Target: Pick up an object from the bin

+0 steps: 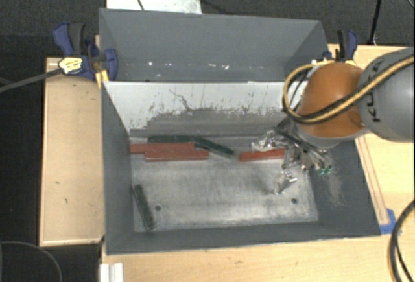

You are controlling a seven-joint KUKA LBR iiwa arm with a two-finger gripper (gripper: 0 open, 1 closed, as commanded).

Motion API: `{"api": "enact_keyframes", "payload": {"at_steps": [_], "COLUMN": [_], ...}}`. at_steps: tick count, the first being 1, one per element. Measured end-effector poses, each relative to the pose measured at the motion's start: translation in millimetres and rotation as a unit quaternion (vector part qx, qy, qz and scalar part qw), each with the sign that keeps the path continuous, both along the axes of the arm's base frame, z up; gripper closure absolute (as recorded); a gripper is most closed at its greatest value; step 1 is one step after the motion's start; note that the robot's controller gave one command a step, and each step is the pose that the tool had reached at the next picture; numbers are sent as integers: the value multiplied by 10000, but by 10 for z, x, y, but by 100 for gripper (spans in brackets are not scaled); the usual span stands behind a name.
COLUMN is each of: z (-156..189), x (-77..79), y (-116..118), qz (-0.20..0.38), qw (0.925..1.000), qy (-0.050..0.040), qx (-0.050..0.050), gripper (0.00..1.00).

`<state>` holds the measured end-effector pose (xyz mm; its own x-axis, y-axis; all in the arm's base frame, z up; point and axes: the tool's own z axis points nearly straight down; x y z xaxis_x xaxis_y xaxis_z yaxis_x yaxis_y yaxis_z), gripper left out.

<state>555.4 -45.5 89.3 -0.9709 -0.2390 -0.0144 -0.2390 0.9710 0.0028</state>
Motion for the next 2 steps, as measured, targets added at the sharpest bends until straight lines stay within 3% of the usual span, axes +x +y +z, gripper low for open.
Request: {"api": "enact_keyframes", "payload": {"at_steps": [1,2], "z": [59,55], "x": [291,287], "y": [296,287], "qz": [-1288,-1282], "qw": [9917,9917], "qy": [46,50], "qx": [-11,-18], "gripper": [100,0]}}
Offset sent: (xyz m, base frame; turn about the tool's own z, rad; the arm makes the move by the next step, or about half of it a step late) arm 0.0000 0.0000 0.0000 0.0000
